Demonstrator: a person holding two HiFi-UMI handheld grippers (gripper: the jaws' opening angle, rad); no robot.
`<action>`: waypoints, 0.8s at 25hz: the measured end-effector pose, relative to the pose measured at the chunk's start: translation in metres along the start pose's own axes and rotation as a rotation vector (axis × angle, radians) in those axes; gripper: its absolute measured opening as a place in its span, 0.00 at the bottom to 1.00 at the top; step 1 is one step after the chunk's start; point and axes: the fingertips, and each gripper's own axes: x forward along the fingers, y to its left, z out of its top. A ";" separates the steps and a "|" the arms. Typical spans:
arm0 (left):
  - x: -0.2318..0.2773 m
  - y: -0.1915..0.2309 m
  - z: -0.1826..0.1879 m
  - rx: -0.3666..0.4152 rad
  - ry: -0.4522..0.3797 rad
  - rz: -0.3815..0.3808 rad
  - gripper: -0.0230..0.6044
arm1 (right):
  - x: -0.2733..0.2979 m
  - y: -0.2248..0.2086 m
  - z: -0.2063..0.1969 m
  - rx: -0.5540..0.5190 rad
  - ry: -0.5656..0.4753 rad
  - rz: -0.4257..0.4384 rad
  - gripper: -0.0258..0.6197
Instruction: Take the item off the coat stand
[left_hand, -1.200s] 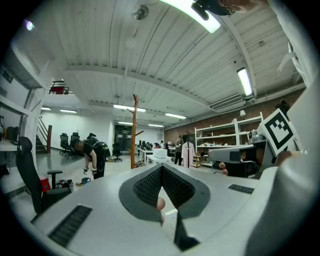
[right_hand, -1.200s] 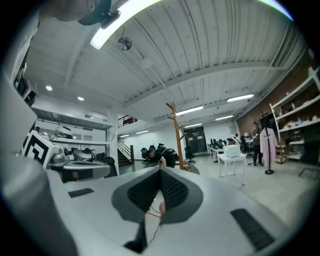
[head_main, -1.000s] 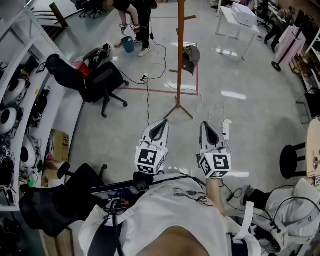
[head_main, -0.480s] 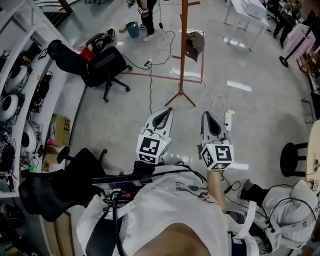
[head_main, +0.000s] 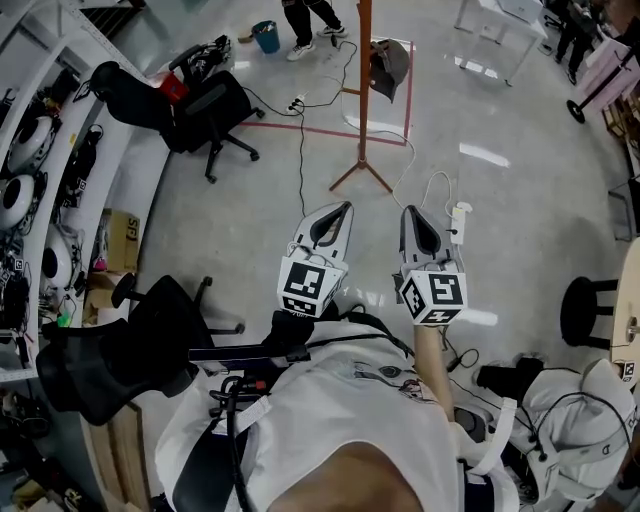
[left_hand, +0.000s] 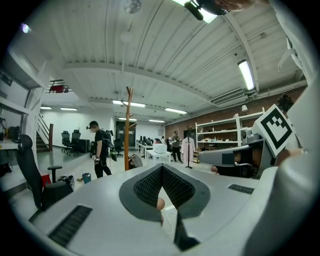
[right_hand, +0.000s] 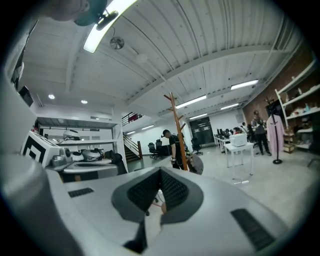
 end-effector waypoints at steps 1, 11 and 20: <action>0.000 0.002 -0.001 -0.003 0.003 0.003 0.04 | 0.002 0.000 -0.001 0.004 0.002 0.003 0.05; 0.041 0.042 -0.001 -0.017 0.009 0.023 0.04 | 0.057 -0.013 0.002 0.005 0.009 0.018 0.05; 0.110 0.097 0.026 0.008 -0.052 -0.013 0.04 | 0.139 -0.043 0.025 0.021 -0.033 -0.030 0.05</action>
